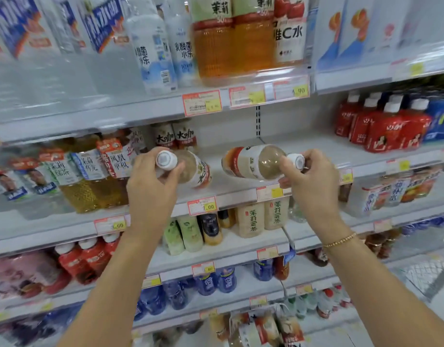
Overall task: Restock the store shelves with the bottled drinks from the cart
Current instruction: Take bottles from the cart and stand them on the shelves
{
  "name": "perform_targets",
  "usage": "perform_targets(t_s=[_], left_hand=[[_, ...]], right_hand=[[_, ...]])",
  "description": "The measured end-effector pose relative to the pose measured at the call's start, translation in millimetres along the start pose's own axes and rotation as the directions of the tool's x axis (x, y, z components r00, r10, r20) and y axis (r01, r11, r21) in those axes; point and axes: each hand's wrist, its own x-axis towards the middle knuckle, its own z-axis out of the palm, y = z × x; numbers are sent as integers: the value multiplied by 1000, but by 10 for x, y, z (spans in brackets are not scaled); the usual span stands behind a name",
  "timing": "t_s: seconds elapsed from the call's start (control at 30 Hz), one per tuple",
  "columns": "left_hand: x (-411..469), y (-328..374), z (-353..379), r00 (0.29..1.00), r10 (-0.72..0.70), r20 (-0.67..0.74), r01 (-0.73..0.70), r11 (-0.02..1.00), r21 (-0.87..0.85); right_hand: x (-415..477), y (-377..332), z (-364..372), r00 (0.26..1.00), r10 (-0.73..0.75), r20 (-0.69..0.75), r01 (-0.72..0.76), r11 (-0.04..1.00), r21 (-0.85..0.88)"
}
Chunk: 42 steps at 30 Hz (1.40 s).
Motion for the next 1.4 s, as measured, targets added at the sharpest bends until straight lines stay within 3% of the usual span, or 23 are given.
perform_targets(t_s=[0.33,0.53,0.67,0.73,0.87,0.97,1.13,1.2,1.33,1.4], left_hand=[[456,-125,381,996,6,87,-12,997,78],[702,-308,474,980,-100,172,110,993,-49],[901,-390,498,962,-141,235,140,990,22],[947,-433,531,949,-177,259,199,978,-64],[879,-495,745,914,-219,340,305,925,-225],[754,-650,940,901,-212,379,314,921,-232],[509,-920,1079,802,-381,459,500,850,-168],[486,-918,1092,775,-425,468,521,849,-92],[603,-1033,1078,760,-463,456,528,849,-18],[665,-1125,1054,759,-470,451,537,843,-25]], right_hand=[[754,-98,498,990,-111,87,117,991,-69],[911,-40,849,971,-189,147,205,973,-107],[1077,-13,1116,981,-148,125,152,988,-22],[1139,1,1290,977,-109,181,105,994,31],[1084,65,1659,907,-33,420,-54,980,193],[947,131,1680,876,-78,476,-38,972,230],[881,466,1450,723,-80,686,-76,978,194],[902,513,1496,751,-15,660,-94,987,129],[1014,546,1820,888,43,459,20,991,-132],[1095,579,1915,893,83,441,14,977,-212]])
